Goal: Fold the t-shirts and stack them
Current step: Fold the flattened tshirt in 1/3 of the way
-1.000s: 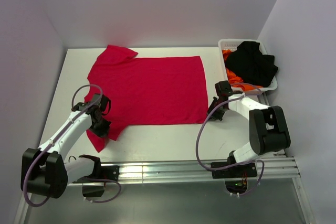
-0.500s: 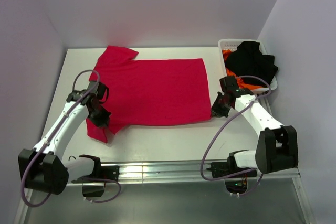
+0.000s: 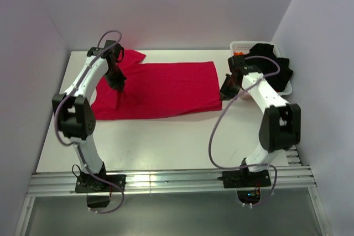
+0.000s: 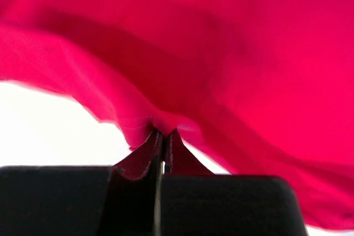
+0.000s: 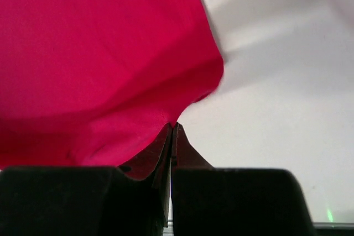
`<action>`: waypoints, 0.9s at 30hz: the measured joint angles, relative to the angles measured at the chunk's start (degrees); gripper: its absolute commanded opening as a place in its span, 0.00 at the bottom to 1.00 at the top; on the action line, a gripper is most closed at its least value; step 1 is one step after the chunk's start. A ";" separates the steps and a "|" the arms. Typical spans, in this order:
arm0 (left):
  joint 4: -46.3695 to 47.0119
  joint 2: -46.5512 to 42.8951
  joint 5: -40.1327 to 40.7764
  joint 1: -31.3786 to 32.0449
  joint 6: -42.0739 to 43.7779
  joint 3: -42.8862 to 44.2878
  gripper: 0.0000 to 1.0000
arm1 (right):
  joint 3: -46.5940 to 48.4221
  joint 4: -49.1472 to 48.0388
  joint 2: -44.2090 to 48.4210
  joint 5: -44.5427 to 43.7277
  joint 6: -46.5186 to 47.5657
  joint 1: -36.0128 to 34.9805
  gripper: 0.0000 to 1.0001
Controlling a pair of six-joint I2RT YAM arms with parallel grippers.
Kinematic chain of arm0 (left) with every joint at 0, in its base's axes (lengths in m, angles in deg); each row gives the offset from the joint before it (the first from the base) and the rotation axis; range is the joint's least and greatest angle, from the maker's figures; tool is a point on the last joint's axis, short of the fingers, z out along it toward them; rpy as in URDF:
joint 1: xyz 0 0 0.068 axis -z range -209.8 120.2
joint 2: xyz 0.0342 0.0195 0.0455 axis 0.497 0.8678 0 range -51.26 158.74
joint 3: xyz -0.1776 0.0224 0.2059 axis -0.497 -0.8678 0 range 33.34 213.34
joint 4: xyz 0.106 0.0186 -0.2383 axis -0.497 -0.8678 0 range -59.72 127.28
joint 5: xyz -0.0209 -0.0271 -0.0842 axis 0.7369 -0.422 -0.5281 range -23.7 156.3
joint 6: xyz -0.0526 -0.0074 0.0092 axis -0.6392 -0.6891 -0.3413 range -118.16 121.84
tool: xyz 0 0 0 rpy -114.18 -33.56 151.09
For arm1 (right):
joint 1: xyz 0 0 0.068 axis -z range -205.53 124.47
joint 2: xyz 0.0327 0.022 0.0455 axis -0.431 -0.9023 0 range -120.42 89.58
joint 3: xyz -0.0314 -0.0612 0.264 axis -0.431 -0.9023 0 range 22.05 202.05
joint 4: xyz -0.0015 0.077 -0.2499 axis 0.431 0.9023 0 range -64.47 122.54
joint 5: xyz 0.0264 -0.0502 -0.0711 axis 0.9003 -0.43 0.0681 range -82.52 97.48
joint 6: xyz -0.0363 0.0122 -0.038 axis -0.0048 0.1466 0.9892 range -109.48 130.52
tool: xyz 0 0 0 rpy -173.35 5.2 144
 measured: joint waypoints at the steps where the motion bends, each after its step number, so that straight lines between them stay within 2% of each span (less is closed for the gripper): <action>1: 0.44 3.32 -0.44 -0.61 0.76 2.97 0.14 | 2.54 -0.15 -2.75 0.04 0.00 0.33 0.00; 2: 0.57 6.51 -0.90 -1.16 1.36 5.95 0.37 | 5.46 0.02 -6.21 0.11 -0.02 0.70 0.11; 3: 0.79 9.46 -1.29 -1.64 2.01 8.31 0.90 | 8.68 0.07 -9.68 0.33 -0.15 1.09 0.33; 4: 0.46 13.46 -1.81 -2.19 2.58 11.65 0.99 | 12.39 1.09 -13.38 0.72 -0.31 1.53 0.71; 5: 0.94 16.13 -2.27 -2.49 2.62 13.57 1.00 | 17.27 1.90 -17.99 0.94 -0.28 1.99 0.93; 6: 1.60 18.86 -2.69 -2.86 2.67 15.02 1.00 | 20.55 2.21 -21.03 0.81 -0.11 2.29 1.00; 9: 1.64 23.54 -3.41 -3.69 3.06 16.17 0.99 | 27.65 3.48 -28.06 0.61 0.66 2.80 1.00; 15: 1.38 21.40 -2.27 -3.96 3.65 17.25 0.99 | 23.93 5.09 -24.94 -0.74 1.29 2.95 1.00; 20: 1.90 12.52 1.22 -4.09 3.56 14.67 0.99 | 15.80 5.14 -17.62 -0.85 1.53 2.93 1.00; 23: 2.45 4.31 3.17 -4.13 2.97 7.26 0.88 | 12.87 5.16 -12.96 -0.87 1.79 2.93 0.92; 24: 3.72 0.98 3.37 -4.22 2.54 3.19 0.78 | 12.17 5.03 -11.47 -0.85 2.01 2.93 0.73; 25: 4.92 -1.49 3.26 -4.26 1.92 -0.42 0.58 | 11.43 4.83 -9.92 -0.83 2.47 2.93 0.53; 26: 5.77 -4.17 2.97 -4.31 1.20 -4.90 0.45 | 10.86 4.74 -8.76 -0.79 2.93 2.93 0.36; 27: 6.78 -6.05 2.67 -4.31 0.79 -8.63 0.34 | 10.32 4.61 -7.67 -0.70 3.04 2.93 0.02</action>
